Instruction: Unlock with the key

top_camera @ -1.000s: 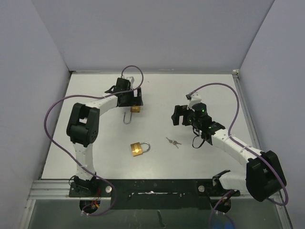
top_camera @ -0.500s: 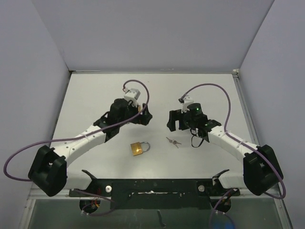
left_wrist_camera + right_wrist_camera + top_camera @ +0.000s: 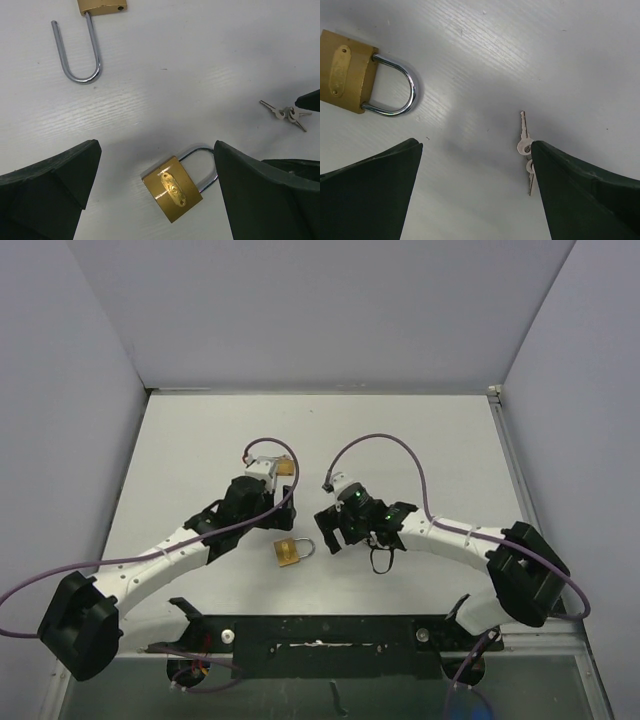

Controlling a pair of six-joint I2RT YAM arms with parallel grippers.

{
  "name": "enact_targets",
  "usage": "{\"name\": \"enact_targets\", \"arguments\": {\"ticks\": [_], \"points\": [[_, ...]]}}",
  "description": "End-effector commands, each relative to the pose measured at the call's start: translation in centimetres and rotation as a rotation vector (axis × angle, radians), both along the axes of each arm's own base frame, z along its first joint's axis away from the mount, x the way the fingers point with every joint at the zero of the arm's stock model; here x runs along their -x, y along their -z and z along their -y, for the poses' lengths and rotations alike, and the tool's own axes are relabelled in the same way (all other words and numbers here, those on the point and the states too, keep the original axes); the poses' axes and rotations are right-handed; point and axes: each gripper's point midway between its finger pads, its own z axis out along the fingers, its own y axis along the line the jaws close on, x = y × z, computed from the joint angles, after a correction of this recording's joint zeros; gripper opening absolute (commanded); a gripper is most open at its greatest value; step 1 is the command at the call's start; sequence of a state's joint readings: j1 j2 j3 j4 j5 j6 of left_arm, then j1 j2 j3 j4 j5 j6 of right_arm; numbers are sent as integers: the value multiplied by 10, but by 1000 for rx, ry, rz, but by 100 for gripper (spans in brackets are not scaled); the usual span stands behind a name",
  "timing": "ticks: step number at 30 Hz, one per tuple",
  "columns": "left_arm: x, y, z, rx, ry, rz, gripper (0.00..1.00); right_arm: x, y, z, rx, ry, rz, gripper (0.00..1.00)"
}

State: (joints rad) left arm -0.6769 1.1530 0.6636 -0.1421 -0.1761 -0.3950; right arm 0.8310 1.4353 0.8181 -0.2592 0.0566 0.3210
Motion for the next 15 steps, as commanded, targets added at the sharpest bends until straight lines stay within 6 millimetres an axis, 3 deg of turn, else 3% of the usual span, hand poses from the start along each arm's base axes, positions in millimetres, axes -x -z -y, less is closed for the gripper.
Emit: {"name": "enact_targets", "arguments": {"ticks": [1, 6, 15], "points": [[-1, 0, -12, -10, -64, 0, 98, -12, -12, -10, 74, 24, 86, 96], [2, 2, -29, -18, -144, -4, 98, -8, -3, -23, 173, 21, 127, 97], [7, -21, -67, 50, -277, 67, 98, -15, 8, -48, 193, 1, 128, 97]]}}
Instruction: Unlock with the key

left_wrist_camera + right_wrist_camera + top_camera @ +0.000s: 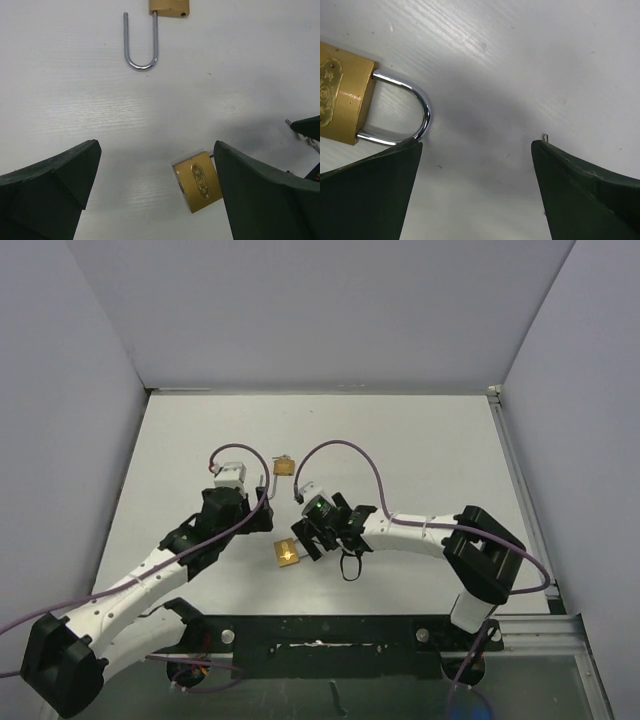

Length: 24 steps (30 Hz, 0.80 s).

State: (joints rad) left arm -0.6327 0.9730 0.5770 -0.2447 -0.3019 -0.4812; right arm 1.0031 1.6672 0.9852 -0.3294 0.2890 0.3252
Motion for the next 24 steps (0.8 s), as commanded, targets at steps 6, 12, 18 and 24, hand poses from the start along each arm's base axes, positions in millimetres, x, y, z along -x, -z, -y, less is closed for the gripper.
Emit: {"name": "enact_targets", "arguments": {"ticks": [6, 12, 18, 24], "points": [[-1, -23, -31, 60, -108, 69, 98, -20, -12, -27, -23, 8, 59, 97], [-1, -17, -34, 65, -111, 51, 98, -22, -3, -28, 19, 13, 49, 97], [-2, -12, -34, 76, -108, 43, 98, -27, 2, -27, 55, 32, 59, 98], [-3, -8, -30, 86, -101, 33, 98, -41, 11, -31, 82, 40, 65, 99]]}}
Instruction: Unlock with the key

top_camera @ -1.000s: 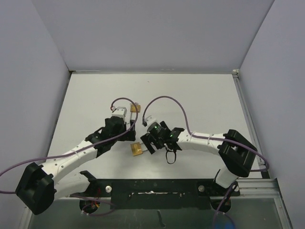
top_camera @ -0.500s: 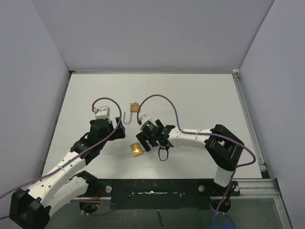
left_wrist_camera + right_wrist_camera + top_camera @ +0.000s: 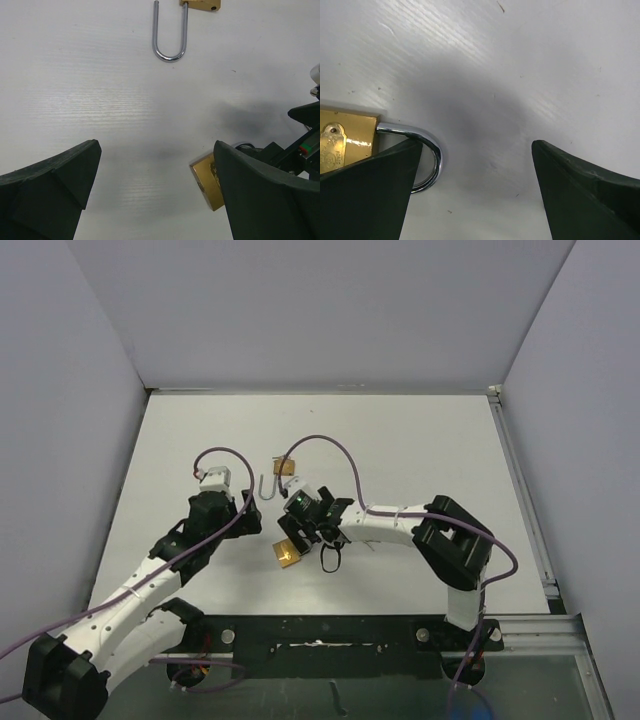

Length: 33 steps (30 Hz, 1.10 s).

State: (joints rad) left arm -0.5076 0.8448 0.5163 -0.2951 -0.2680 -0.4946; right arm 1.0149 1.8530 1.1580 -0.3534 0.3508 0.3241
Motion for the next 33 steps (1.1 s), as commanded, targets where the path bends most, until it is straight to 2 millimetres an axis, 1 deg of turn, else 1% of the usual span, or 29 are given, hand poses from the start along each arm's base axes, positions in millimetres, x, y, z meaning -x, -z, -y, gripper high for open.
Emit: {"name": "enact_targets", "arguments": {"ticks": [1, 5, 10, 13, 16, 20, 21, 25, 29, 33], "points": [[-8, -10, 8, 52, 5, 36, 98, -18, -2, -4, 22, 18, 42, 99], [-8, -6, 8, 48, 4, 30, 97, -27, 1, -12, 27, 0, 47, 99], [-9, -3, 4, 39, -9, 24, 98, -34, -1, -26, 14, -40, 53, 99], [-8, -4, -4, 22, -33, 23, 98, -37, -5, -37, -9, -62, 55, 99], [-7, -10, -17, 15, -74, 36, 98, -38, -7, -48, -37, -94, 53, 99], [-3, -25, -33, 32, -121, 71, 97, -37, -8, -64, -75, -141, 40, 99], [0, -31, -40, 41, -144, 86, 97, -36, -7, -71, -84, -161, 34, 99], [8, -40, -50, 69, -184, 119, 97, -33, -8, -88, -96, -215, 30, 99], [14, -41, -54, 91, -207, 131, 98, -28, -8, -102, -107, -247, 19, 98], [17, -38, -57, 95, -224, 117, 98, -23, -10, -114, -118, -279, 18, 98]]}}
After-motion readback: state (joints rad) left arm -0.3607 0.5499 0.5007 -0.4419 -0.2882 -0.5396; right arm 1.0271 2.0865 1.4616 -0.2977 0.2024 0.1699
